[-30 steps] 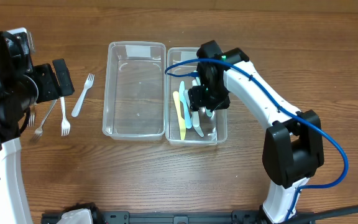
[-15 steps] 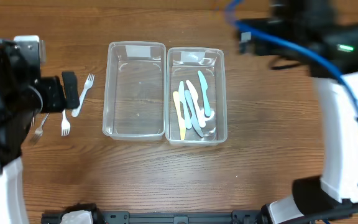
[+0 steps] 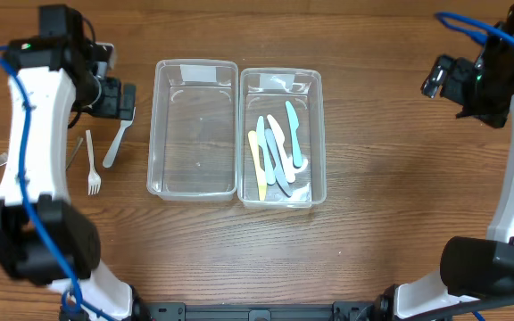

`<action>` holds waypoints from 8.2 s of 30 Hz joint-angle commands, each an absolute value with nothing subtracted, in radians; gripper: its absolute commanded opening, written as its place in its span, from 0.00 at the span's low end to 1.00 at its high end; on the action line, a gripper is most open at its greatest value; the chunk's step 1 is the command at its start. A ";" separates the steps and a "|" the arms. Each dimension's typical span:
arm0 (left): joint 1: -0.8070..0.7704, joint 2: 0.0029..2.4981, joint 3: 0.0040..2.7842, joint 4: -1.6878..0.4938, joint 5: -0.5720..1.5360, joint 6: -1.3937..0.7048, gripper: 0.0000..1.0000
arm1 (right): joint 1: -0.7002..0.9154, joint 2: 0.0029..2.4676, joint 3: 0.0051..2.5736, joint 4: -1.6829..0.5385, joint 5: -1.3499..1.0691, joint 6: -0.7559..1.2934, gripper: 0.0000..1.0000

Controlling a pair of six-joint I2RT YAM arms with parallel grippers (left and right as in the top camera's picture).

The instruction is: Pack container

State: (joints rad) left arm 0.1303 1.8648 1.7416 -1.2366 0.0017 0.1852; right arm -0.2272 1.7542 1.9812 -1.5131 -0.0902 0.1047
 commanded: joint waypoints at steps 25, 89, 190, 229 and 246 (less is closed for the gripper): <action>0.144 2.323 1.748 -1.127 -0.052 0.178 1.00 | -0.225 1.748 1.917 -1.490 -0.113 0.105 1.00; -0.260 1.615 1.740 -1.237 -0.042 -0.181 0.04 | -0.254 1.436 1.816 -1.603 -0.054 0.157 1.00; 0.354 1.930 1.167 -0.726 0.019 -0.048 0.15 | -0.244 1.388 1.663 -1.534 -0.069 0.157 1.00; -0.335 1.629 1.441 -0.945 -0.062 -0.257 0.04 | -0.244 1.388 1.663 -1.531 -0.084 0.158 1.00; -0.332 1.816 1.609 -1.036 -0.086 -0.163 0.42 | -0.244 1.388 1.663 -1.532 -0.084 0.157 1.00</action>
